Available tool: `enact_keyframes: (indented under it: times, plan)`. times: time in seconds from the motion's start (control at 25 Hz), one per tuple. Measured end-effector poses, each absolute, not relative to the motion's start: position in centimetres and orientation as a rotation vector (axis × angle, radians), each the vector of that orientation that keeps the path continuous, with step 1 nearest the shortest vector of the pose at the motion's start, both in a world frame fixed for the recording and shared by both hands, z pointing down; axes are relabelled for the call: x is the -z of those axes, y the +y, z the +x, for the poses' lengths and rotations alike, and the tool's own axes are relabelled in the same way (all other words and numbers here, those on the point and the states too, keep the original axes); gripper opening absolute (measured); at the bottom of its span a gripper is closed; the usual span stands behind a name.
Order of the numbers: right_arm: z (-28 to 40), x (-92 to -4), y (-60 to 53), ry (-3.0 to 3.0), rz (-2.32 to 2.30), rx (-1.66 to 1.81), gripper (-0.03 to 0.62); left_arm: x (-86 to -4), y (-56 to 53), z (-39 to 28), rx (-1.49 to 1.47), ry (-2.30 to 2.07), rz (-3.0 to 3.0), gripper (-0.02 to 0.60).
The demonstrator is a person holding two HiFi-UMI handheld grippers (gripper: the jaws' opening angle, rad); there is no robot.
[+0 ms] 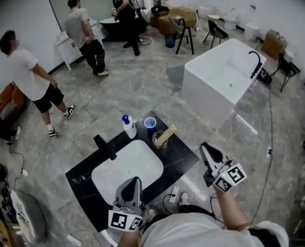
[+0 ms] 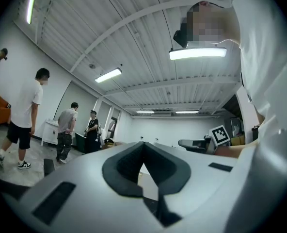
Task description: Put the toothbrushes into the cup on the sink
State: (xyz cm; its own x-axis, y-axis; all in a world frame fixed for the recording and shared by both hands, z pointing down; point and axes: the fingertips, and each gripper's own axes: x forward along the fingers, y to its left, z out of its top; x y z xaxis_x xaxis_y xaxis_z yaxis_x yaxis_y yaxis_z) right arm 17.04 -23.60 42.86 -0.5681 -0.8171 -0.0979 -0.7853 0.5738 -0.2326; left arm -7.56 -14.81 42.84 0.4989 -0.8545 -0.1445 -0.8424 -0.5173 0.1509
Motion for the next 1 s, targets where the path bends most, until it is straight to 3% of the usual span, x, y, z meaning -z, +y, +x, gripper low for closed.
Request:
enact_keyframes:
  times: [1.0]
  plan:
    - [14.5,-37.8,-19.0,2.649,-1.227,0.022,0.046,-42.8,-14.3,-5.9,0.321,-1.472,2.683,-0.002]
